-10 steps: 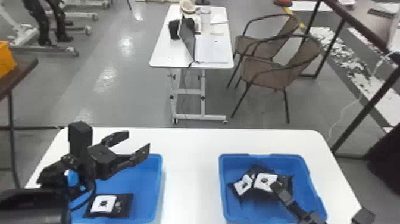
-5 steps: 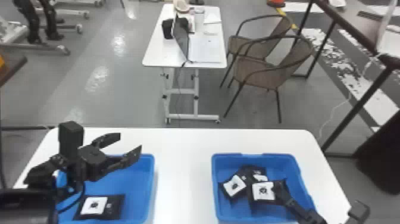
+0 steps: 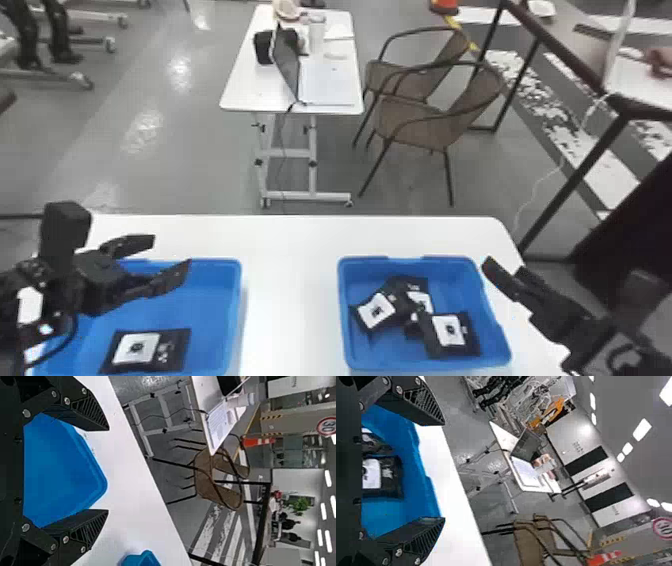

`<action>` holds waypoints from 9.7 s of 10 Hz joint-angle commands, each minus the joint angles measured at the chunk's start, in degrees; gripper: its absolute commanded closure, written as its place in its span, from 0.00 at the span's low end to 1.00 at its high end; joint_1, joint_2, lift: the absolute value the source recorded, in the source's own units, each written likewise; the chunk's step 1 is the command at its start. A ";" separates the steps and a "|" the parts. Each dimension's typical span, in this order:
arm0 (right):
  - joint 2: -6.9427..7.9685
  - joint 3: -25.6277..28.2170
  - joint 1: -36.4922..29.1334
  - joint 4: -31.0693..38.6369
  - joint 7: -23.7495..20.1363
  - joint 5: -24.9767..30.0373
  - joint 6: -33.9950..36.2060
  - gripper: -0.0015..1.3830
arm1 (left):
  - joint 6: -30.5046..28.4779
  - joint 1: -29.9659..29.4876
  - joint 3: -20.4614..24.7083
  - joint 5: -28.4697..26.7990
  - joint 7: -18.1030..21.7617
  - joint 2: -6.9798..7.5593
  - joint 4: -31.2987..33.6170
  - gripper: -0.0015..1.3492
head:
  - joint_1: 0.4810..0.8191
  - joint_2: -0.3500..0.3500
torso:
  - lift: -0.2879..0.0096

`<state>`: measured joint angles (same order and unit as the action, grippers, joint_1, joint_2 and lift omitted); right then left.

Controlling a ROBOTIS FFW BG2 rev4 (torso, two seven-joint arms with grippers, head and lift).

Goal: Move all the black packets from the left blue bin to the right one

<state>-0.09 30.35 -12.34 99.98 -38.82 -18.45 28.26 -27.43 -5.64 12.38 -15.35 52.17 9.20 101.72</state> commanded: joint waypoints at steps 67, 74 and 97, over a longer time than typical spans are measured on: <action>0.14 -29.56 15.06 -13.58 1.46 -7.74 -16.57 0.26 | 20.32 26.30 -24.51 2.61 0.83 -9.35 -30.96 0.90 | 0.63 0.34 | 0.97; 0.14 -29.65 12.87 -12.88 6.30 -10.73 -19.47 0.93 | 21.46 25.60 -22.66 5.42 -0.22 -9.35 -30.96 0.78 | 0.63 0.32 | 0.97; 0.14 -14.18 -6.56 -6.29 15.88 4.03 -37.84 0.06 | 19.52 -2.71 0.98 13.94 -8.66 -7.53 0.24 0.00 | 0.63 0.31 | 0.97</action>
<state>0.00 17.01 -17.38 92.02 -22.94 -17.44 -5.61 -8.58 -7.13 13.00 -0.84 43.53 2.21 101.00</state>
